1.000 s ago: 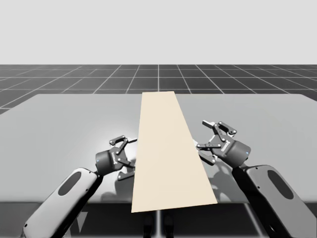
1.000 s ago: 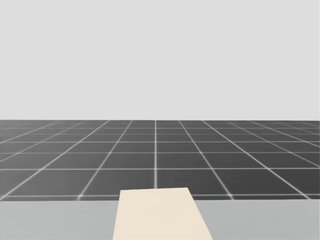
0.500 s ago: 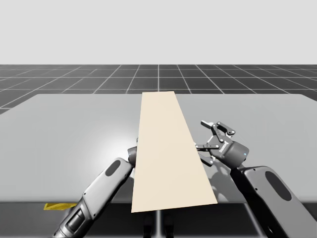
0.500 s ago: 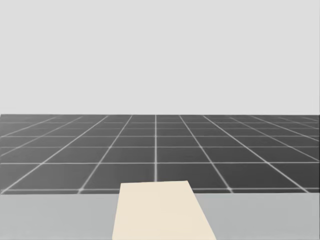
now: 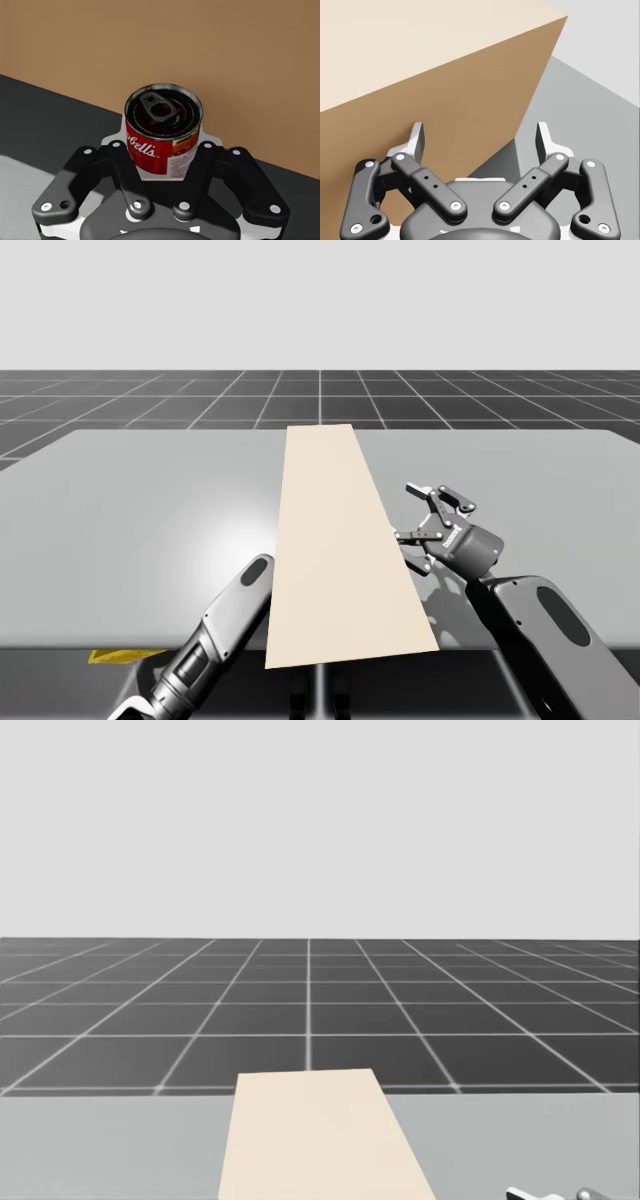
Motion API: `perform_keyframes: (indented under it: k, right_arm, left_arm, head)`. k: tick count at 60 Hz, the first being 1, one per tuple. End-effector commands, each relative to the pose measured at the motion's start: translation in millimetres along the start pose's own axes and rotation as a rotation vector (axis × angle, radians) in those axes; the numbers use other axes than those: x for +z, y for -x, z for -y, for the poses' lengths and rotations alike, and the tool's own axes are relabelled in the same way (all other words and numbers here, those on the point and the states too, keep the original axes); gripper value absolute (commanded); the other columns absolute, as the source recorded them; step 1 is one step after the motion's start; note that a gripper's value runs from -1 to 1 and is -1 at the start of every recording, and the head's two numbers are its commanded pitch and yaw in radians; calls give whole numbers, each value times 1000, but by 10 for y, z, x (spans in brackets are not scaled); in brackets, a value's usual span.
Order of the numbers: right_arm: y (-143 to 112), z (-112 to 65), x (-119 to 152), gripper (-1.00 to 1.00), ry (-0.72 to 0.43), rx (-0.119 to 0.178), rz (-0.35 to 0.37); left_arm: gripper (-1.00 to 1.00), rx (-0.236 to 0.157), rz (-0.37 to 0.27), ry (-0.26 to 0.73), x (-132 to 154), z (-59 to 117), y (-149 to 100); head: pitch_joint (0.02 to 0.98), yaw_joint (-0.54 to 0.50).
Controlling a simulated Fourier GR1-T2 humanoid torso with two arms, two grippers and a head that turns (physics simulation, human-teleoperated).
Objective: Retrieve the object from inside the box.
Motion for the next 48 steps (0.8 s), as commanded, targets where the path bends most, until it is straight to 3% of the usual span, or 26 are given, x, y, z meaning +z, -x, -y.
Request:
perform_keyframes:
  k: [1, 10, 15, 16, 33, 37, 48]
  right_arm:
    - [-17, -1, -6, -1000, 1, 1, 5]
    - [-18, -1, -5, -1000, 5, -1, 6]
    - [-20, 2, -3, -1000, 7, -4, 6]
    - [-22, 2, -2, -1000, 9, -4, 7]
    - [-48, 27, -14, -1000, 26, -21, 36]
    - [-53, 31, -17, -1000, 30, -23, 42]
    - [-68, 81, -6, -1000, 52, -53, 32]
  left_arm:
    - [1000, 11, -75, 50, 26, -4, 165]
    - [1000, 14, -27, 3, 182, -95, 2]
    - [1000, 0, -35, -52, 372, -153, -38]
    - [1000, 11, -33, -72, 513, -183, -43]
    - [1000, -56, 23, -247, 1595, -146, -113]
    - [1000, -67, 40, -290, 1763, -160, -238]
    - [1000, -146, 81, -372, 1989, -290, -808]
  head:
    - [191, -25]
    - [186, -26]
    - [183, -24]
    - [183, -24]
    - [178, -21]
    - [175, -20]
    - [165, -16]
